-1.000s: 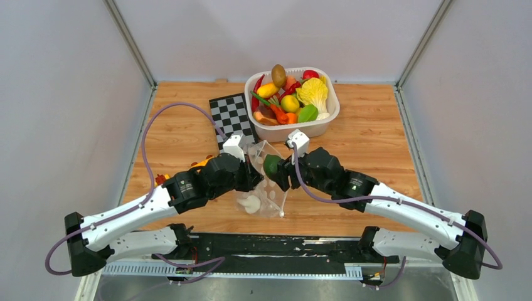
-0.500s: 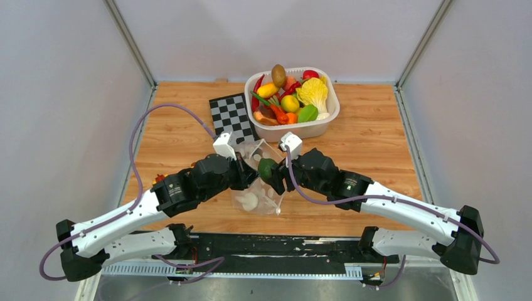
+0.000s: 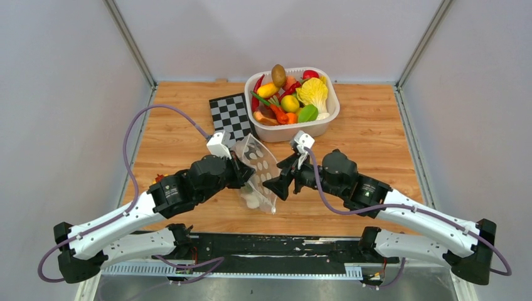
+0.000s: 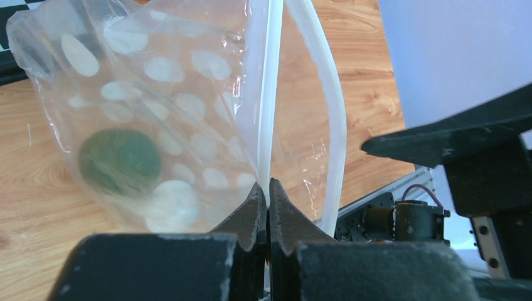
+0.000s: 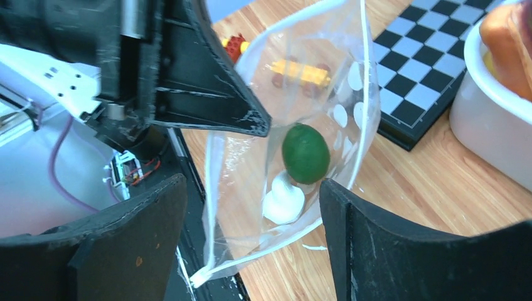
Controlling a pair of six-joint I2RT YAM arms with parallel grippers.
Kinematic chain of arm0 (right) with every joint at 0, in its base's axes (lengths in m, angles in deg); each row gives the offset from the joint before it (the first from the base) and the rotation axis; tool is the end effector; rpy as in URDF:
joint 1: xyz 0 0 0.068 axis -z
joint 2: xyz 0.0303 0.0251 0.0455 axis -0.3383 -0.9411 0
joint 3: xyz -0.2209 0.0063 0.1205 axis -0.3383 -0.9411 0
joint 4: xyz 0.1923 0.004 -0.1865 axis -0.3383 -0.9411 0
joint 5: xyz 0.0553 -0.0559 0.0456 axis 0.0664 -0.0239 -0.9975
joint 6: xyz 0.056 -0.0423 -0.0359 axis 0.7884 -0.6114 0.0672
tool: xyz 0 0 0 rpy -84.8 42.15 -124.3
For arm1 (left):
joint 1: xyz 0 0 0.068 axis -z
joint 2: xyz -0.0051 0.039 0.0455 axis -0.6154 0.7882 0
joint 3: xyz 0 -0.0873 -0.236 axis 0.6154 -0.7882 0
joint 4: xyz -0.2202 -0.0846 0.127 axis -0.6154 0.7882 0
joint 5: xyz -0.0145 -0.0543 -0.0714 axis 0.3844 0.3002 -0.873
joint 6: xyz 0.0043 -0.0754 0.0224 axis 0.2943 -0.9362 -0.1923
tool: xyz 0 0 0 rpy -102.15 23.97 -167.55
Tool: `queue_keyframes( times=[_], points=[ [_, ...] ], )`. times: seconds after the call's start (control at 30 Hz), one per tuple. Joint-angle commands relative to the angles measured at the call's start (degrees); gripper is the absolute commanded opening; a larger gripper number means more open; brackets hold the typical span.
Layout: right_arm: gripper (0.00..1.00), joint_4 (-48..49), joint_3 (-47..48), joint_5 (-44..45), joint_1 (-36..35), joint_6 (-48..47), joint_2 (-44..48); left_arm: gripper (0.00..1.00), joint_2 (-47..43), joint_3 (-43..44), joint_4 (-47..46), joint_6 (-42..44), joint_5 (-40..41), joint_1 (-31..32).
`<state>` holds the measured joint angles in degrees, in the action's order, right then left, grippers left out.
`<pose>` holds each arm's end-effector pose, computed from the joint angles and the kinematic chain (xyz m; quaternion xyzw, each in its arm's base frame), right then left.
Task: Place the food in the zip-top bag and seal the zipper
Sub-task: Place the fake fruit in the zipper food storage bag, then pick up the fake fruit from the bin.
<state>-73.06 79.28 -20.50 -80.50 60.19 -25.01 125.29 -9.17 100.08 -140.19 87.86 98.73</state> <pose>0.1313 0.2403 0.3123 -0.3438 0.7134 0.3726 0.4838 0.1340 -0.1895 0.3071 -0.0408 0.8355 -0.3555 0.4170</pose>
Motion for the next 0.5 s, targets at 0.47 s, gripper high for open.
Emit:
queue_keyframes(
  times=[0.47],
  points=[
    [0.81,-9.6,14.7,17.8,20.1,0.6,-10.4,0.0,0.1,-1.1,0.4,-0.3,2.4,-0.2]
  ],
)
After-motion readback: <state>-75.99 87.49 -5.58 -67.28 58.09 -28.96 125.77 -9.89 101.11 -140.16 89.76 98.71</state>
